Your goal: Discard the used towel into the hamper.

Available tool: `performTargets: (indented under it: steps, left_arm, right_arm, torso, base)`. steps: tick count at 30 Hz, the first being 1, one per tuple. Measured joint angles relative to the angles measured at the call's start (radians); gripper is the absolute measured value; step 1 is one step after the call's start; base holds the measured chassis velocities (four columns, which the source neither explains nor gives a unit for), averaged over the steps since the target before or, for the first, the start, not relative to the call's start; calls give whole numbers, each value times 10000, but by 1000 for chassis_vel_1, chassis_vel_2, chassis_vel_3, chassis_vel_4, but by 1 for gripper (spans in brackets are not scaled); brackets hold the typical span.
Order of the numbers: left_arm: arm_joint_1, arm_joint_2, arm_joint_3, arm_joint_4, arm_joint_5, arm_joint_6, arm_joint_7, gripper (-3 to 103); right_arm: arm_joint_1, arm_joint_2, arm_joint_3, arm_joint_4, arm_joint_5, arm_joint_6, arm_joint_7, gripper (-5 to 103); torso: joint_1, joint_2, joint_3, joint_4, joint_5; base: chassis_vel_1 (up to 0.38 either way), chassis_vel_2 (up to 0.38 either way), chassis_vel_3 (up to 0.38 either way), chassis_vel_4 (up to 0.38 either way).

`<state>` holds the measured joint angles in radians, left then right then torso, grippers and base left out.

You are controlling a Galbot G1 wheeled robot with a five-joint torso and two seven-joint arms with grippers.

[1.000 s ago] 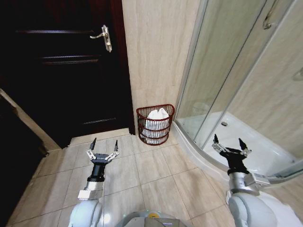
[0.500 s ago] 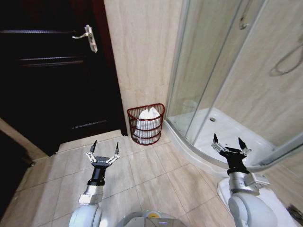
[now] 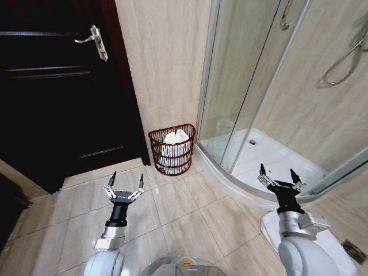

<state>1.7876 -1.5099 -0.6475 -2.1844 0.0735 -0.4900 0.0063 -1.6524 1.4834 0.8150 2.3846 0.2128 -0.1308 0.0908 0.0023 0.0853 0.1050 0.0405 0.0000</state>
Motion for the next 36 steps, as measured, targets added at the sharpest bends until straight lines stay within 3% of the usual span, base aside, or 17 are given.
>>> performTargets:
  steps: [5, 16, 36]
  left_arm:
    - [16, 18, -9, 62, 106, 0, -56, 100]
    - [-110, 41, -12, 146, 80, -124, -69, 100]
    - [-275, 165, -32, 484, -324, -348, 9, 100]
  right_arm:
    - [-56, 27, -27, -12, -7, 48, 2, 100]
    - [-146, 107, -94, -18, -37, 143, 37, 100]
    - [-224, 408, -672, -151, -414, 204, 382, 100]
  torso:
    - [-14, -116, -92, 0, -1]
    - [-19, -592, -563, -1, -1]
    - [-23, -624, -603, -1, -2]
  base:
    - [0, 0, 0, 0]
    - [0, 0, 0, 0]
    - [34, -37, -39, 36]
